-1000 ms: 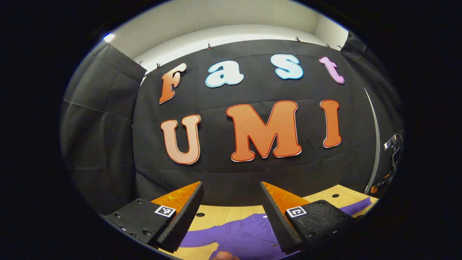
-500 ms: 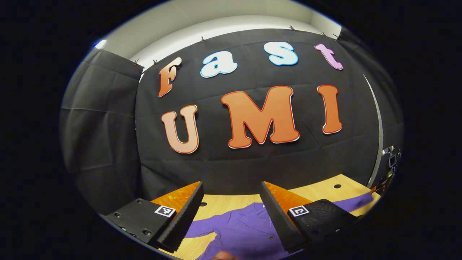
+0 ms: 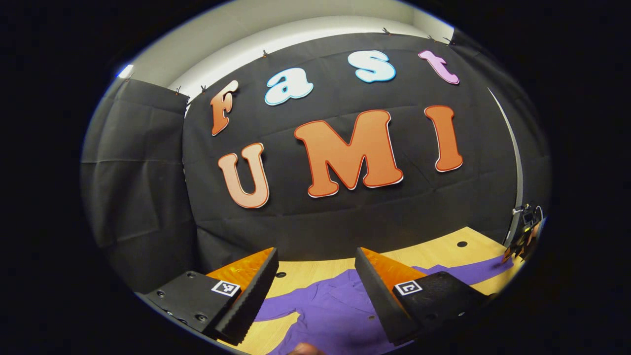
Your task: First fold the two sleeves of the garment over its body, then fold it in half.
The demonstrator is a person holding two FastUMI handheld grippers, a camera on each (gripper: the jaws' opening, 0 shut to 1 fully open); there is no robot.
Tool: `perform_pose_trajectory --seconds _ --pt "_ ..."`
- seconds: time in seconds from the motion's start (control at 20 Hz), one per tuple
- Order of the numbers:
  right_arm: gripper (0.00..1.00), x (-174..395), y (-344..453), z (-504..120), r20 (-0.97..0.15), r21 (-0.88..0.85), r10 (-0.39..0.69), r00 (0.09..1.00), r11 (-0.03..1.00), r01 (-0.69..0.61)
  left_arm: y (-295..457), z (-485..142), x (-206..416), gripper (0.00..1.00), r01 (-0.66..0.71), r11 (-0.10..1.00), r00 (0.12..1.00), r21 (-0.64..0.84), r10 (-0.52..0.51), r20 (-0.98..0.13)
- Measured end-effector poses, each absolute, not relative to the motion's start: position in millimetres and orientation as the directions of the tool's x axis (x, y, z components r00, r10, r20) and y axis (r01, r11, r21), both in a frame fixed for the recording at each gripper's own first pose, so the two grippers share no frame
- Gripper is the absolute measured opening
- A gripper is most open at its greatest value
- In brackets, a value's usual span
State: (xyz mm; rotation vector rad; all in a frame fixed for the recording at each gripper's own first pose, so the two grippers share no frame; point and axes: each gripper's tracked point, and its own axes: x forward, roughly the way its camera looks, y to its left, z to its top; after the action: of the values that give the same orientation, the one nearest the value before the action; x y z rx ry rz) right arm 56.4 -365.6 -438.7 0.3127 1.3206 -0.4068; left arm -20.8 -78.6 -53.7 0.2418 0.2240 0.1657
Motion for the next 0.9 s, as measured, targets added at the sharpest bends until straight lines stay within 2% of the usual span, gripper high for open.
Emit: perform_pose_trajectory --seconds 0.05,0.15,0.2,0.35,0.45,0.5,0.55,0.6,0.65,0.7,0.75,0.9 --pt "0.95 53.2 -362.5 -441.9 -0.983 0.002 -0.085 0.161 0.879 0.477 -76.4 -55.4 -22.7 0.98 -0.139 0.956 0.959 0.258 0.195 -0.205" --pt "0.95 59.5 -370.5 -442.5 -0.983 -0.015 -0.1 0.152 0.876 0.483 -74.9 -58.0 -27.9 1.0 -0.145 0.952 0.953 0.268 0.207 -0.219" --pt "0.91 58.8 -370.6 -445.5 -0.986 -0.026 -0.102 0.133 0.876 0.482 -75.1 -60.1 -28.8 0.98 -0.147 0.95 0.95 0.274 0.212 -0.227" --pt "0.77 60.5 -359.6 -441.6 -0.99 -0.028 -0.09 0.104 0.873 0.487 -76.0 -65.9 -30.4 1.0 -0.149 0.949 0.946 0.276 0.219 -0.241" --pt "0.45 62.4 -354.3 -442.5 -0.991 -0.021 -0.083 0.103 0.867 0.498 -76.9 -64.4 -29.1 0.98 -0.147 0.95 0.948 0.277 0.215 -0.236" --pt "0.46 62.2 -352.8 -445.1 -0.991 -0.011 -0.078 0.111 0.86 0.511 -77.6 -63.4 -29.6 1.0 -0.144 0.95 0.949 0.278 0.212 -0.233" --pt "0.26 65.2 -349.4 -444.1 -0.991 0.014 -0.06 0.122 0.85 0.527 -76.5 -61.8 -28.0 0.95 -0.144 0.95 0.95 0.278 0.211 -0.229" --pt "0.12 63.6 -346.0 -444.1 -0.991 0.035 -0.04 0.127 0.843 0.537 -76.3 -62.0 -28.0 1.0 -0.143 0.951 0.951 0.273 0.208 -0.227" --pt "0.09 63.2 -341.4 -443.0 -0.99 0.061 -0.016 0.138 0.841 0.538 -76.0 -61.8 -27.9 0.95 -0.141 0.952 0.952 0.27 0.206 -0.229" --pt "0.06 64.3 -340.6 -440.3 -0.987 0.078 -0.01 0.158 0.839 0.539 -73.5 -62.8 -28.0 1.0 -0.14 0.953 0.952 0.268 0.204 -0.228" --pt "0.05 67.7 -341.3 -434.0 -0.983 0.087 -0.016 0.184 0.838 0.539 -71.1 -63.2 -27.2 0.95 -0.138 0.954 0.952 0.265 0.202 -0.23" --pt "0.04 73.0 -328.6 -410.0 -0.97 0.126 -0.005 0.243 0.845 0.52 -63.9 -64.5 -24.8 0.95 -0.129 0.959 0.953 0.251 0.19 -0.234"
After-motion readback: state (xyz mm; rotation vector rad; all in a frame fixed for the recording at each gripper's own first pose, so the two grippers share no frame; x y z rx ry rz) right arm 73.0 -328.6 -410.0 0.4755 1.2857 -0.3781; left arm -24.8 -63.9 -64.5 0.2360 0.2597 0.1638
